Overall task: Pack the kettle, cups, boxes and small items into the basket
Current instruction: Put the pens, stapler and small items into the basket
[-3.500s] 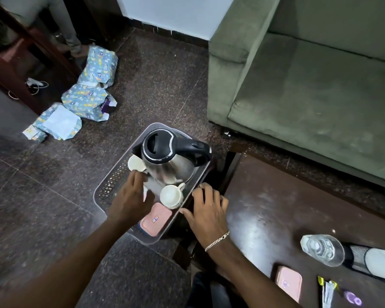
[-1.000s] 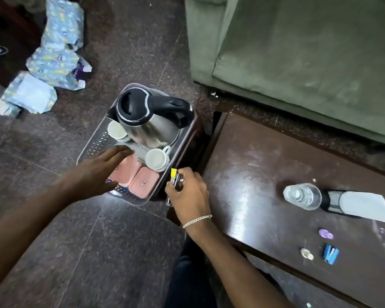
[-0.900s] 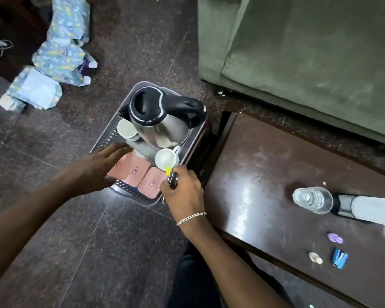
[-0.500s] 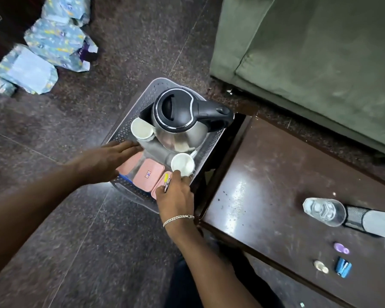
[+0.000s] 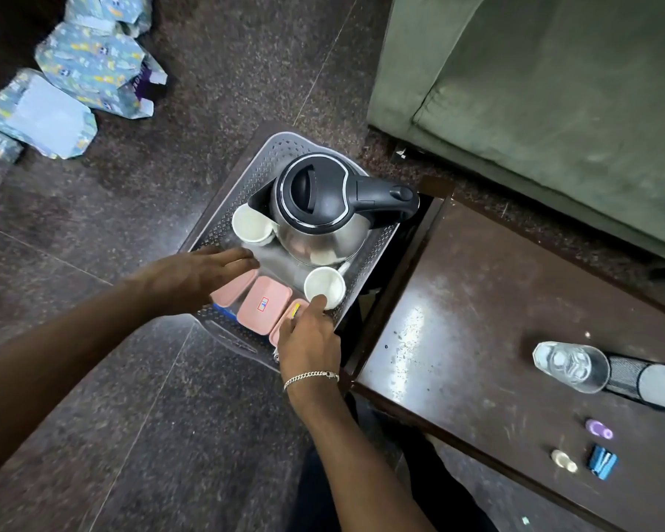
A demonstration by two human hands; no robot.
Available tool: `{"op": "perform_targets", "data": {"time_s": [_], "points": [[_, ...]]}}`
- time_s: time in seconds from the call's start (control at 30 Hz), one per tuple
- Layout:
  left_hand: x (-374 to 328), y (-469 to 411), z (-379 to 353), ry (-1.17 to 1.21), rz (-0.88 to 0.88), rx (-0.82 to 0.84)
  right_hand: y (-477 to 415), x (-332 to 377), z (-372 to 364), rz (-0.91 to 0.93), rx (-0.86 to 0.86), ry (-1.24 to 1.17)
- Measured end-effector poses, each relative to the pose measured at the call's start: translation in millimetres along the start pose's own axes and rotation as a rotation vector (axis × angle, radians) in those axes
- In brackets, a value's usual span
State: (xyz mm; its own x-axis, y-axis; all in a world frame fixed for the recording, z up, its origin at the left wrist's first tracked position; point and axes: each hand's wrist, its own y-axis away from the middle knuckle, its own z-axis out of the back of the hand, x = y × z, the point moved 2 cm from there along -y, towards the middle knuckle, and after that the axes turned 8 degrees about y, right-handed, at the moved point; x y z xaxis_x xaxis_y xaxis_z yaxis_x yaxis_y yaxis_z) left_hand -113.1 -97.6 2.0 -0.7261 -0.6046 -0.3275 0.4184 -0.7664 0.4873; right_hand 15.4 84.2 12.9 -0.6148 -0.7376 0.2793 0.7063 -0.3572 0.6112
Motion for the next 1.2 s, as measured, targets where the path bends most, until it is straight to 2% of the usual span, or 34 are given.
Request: {"op": "perform_targets", "data": {"time_s": [0.2, 0.47, 0.63, 0.73, 0.93, 1.2], "points": [[-2.3, 3.7, 3.0, -0.069, 0.060, 0.042, 3.6, -7.5, 4.3, 0.072, -0.024, -0.020], [-46.7, 7.3, 42.3, -0.187, 0.063, -0.042, 14.1, -59.6, 42.7, 0.230, -0.222, -0.149], [-114.7, -26.1, 51.8, -0.128, -0.075, -0.151, 6.5, -134.2, 66.4, 0.294, -0.334, -0.187], [-159.8, -60.7, 44.5, -0.015, -0.107, -0.138, -0.4, -183.9, 75.7, 0.323, -0.332, -0.176], [-256.6, -151.7, 17.9, 0.191, -0.162, -0.095, -2.2, -293.4, 95.6, 0.268, -0.345, -0.118], [-392.2, -250.3, -36.3, 0.301, -0.220, -0.030, 15.4, -437.0, 109.6, 0.156, -0.358, -0.086]]}}
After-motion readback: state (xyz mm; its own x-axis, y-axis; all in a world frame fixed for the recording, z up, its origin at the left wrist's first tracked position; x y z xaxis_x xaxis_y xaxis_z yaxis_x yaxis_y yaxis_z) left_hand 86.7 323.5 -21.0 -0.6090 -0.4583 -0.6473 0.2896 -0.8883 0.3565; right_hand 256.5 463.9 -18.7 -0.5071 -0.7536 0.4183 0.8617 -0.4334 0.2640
